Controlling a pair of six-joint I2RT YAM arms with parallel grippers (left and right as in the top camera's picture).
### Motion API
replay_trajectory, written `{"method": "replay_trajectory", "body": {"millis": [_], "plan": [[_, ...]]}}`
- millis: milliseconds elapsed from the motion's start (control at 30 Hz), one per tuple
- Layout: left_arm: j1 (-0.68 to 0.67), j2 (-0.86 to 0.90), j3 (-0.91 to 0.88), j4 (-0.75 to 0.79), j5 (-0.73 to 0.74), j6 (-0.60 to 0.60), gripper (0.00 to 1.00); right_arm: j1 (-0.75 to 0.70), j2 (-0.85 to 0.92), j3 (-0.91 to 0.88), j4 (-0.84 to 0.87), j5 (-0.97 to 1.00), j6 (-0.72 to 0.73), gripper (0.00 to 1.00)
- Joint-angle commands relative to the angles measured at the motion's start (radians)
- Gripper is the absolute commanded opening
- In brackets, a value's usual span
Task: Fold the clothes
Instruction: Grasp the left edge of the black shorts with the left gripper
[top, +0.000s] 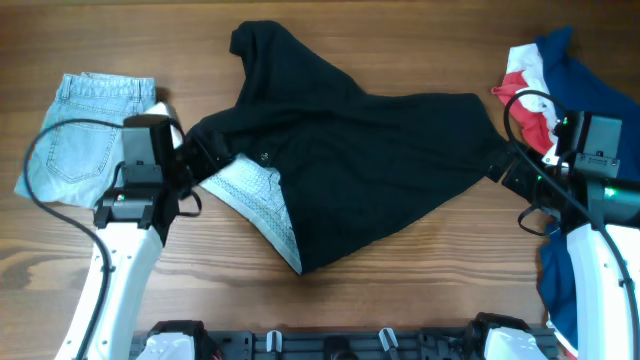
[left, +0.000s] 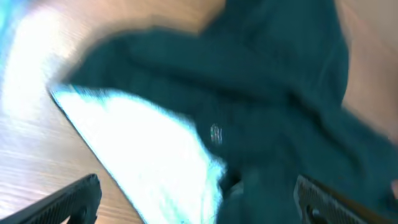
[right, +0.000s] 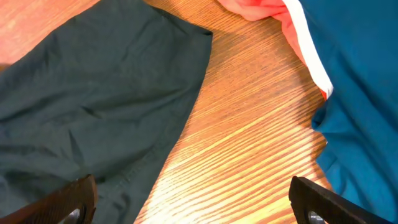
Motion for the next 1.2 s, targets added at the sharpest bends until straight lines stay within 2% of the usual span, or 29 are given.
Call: {"method": "replay_trajectory", "body": {"millis": [0, 100, 300, 433, 500, 633, 667, 700, 733, 900, 1000, 1033, 1100, 1167], "plan": [[-0.048, 0.056, -0.007, -0.07, 0.148, 0.002, 1.0, -0.002, 0.011, 0.005, -0.003, -0.021, -0.032, 1.0], [-0.131, 0.148, -0.008, -0.042, 0.148, -0.03, 1.0, -0.002, 0.02, 0.004, -0.011, -0.036, -0.032, 1.0], [-0.268, 0.367, -0.008, 0.163, 0.145, -0.192, 0.98, -0.002, 0.031, 0.004, -0.019, -0.036, -0.032, 1.0], [-0.291, 0.476, -0.008, 0.312, 0.132, -0.269, 0.97, -0.002, 0.031, 0.004, -0.022, -0.035, -0.036, 1.0], [-0.291, 0.508, -0.008, 0.363, 0.13, -0.289, 0.91, -0.002, 0.031, 0.003, -0.023, -0.035, -0.04, 1.0], [-0.291, 0.527, -0.008, 0.406, 0.134, -0.313, 0.34, -0.002, 0.031, 0.003, -0.023, -0.035, -0.04, 1.0], [-0.291, 0.523, -0.008, 0.411, 0.15, -0.312, 0.14, -0.002, 0.031, 0.003, -0.023, -0.035, -0.045, 1.0], [-0.29, 0.518, -0.008, 0.409, 0.173, -0.312, 0.04, -0.002, 0.031, 0.003, -0.023, -0.035, -0.056, 1.0], [-0.289, 0.51, -0.008, 0.404, 0.201, -0.306, 0.04, -0.002, 0.031, 0.003, -0.023, -0.035, -0.058, 1.0], [-0.254, 0.345, -0.008, 0.124, 0.206, -0.267, 0.04, -0.002, 0.031, 0.003, -0.023, -0.035, -0.068, 1.0], [-0.224, 0.191, -0.008, -0.156, -0.003, -0.293, 0.04, -0.002, 0.031, 0.003, -0.021, -0.035, -0.08, 1.0], [-0.224, 0.162, -0.008, -0.206, -0.069, -0.309, 0.04, -0.002, 0.031, 0.003, -0.021, -0.035, -0.08, 1.0], [-0.225, 0.132, -0.008, -0.253, -0.131, -0.309, 0.04, -0.002, 0.031, 0.003, -0.02, -0.035, -0.08, 1.0], [-0.225, 0.139, -0.008, -0.249, -0.122, -0.31, 0.04, -0.002, 0.031, 0.003, -0.021, -0.036, -0.08, 1.0]]}}
